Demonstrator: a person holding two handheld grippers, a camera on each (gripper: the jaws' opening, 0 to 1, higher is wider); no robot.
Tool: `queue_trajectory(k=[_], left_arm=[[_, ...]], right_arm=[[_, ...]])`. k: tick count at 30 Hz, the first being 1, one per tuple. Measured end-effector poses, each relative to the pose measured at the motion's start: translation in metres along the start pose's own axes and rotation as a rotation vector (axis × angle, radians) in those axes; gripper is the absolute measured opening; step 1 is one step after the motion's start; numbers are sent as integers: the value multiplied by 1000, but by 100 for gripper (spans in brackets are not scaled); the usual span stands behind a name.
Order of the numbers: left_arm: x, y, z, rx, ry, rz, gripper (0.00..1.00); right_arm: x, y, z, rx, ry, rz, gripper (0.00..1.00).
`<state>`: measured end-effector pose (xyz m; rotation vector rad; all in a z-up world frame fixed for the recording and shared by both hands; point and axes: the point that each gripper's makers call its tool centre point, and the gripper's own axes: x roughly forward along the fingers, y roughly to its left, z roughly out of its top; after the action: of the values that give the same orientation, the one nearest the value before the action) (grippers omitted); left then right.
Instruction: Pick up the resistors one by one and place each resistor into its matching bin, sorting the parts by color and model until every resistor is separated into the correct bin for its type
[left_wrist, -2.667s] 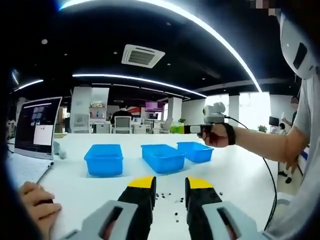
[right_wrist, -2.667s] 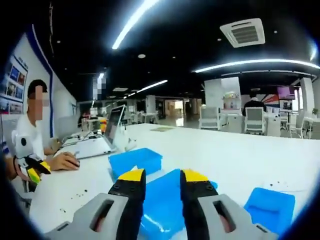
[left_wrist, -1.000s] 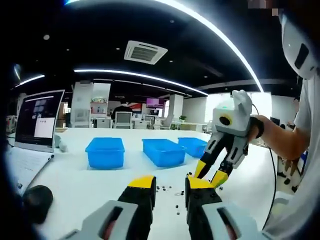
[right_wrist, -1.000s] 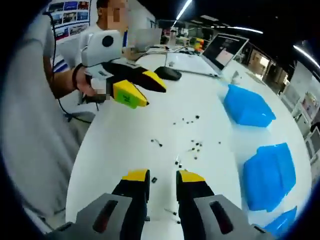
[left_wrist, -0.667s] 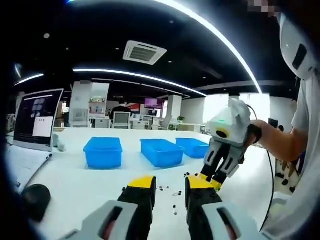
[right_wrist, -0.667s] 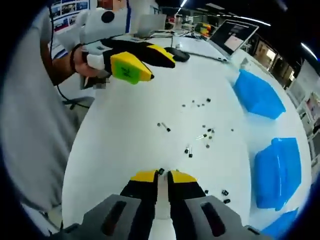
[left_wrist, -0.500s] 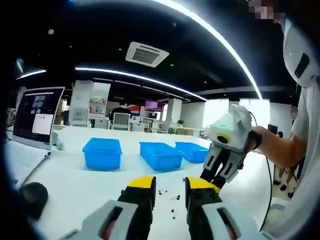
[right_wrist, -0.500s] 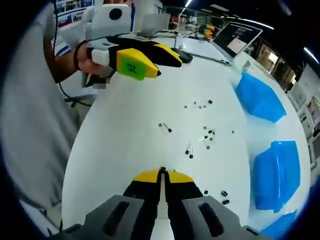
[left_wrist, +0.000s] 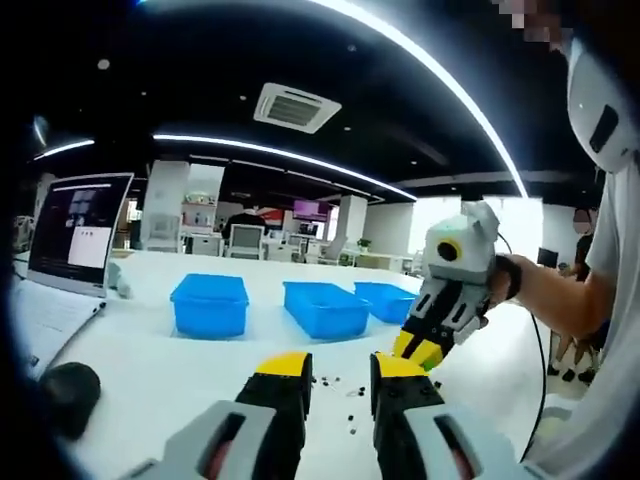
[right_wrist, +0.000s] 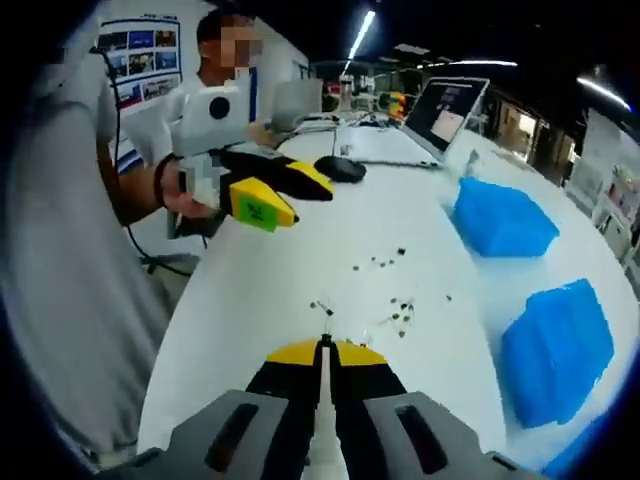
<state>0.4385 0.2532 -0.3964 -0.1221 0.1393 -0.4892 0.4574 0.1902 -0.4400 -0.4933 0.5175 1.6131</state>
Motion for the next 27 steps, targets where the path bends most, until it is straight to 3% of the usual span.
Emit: queue_trajectory(k=[7,12,16,19,23,27], left_arm=[[8,-6,4,14,0,-33,26],[12,1,1,11,15,-37,26],[15,1,1,18,29,-48,27],[18,0,2,28,37,-57,27],[21,-5,6,37,44,-73,27],[21,-9,11,52,34,-77,27]], right_arm=[[-15,-17,15,76,-163,-62,7],[-29,-40,28,146,-299,-145,7],[-43,-63,36,147,-373,-244,7],[-66,-90,51,166,-473,-340,7],[-102,-127,62,253,-612,-475,7],[-124,-155,58,229,-621,-603,7]])
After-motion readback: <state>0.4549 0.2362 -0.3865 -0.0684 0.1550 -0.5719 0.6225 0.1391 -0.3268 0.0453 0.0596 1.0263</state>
